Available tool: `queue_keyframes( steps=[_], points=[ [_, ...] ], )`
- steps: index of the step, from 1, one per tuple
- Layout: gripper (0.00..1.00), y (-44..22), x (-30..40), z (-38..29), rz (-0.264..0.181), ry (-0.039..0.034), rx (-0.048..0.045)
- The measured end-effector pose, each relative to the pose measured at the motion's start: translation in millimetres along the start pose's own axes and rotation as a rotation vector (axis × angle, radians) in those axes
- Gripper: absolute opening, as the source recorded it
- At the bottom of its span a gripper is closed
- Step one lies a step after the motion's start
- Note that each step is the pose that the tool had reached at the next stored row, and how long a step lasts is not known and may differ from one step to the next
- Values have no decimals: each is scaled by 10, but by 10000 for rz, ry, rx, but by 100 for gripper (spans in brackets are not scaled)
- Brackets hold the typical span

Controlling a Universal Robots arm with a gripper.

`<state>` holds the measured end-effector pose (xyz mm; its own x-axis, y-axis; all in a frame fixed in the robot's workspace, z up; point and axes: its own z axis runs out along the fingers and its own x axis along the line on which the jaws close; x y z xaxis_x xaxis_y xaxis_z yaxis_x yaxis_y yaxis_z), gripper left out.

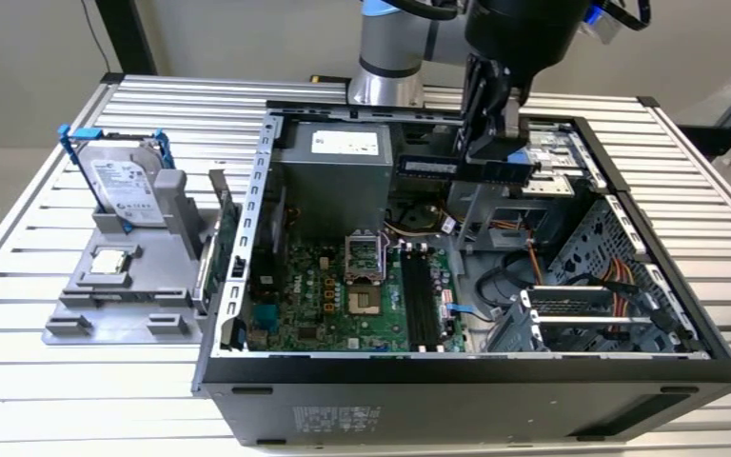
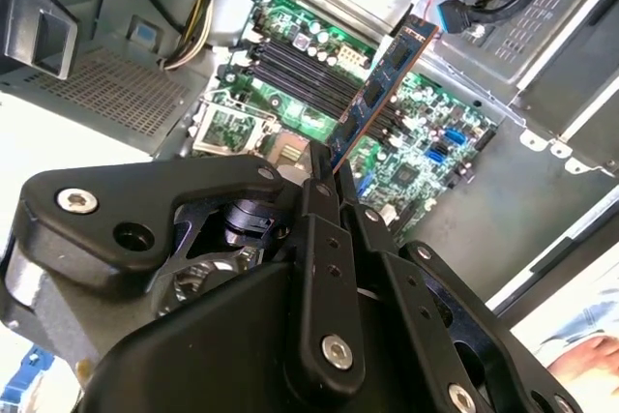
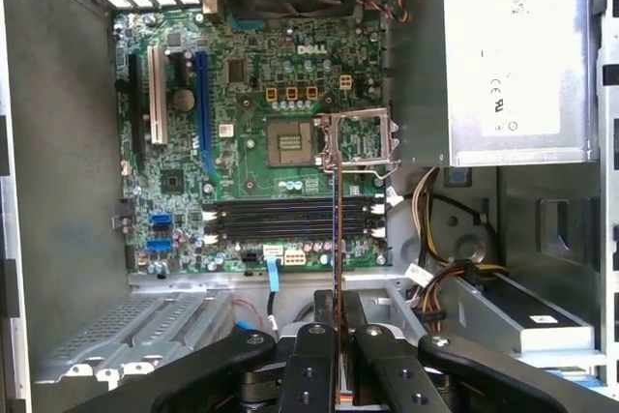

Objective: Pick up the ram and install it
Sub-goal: 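Insert the ram into the slot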

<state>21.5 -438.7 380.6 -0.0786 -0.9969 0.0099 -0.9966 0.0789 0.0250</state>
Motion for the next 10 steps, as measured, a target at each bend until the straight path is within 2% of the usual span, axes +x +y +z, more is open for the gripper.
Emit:
queue_keyframes(
  steps=[10],
  points=[
    [0, 0, 0, 0, 734, -19, -7]
  ],
)
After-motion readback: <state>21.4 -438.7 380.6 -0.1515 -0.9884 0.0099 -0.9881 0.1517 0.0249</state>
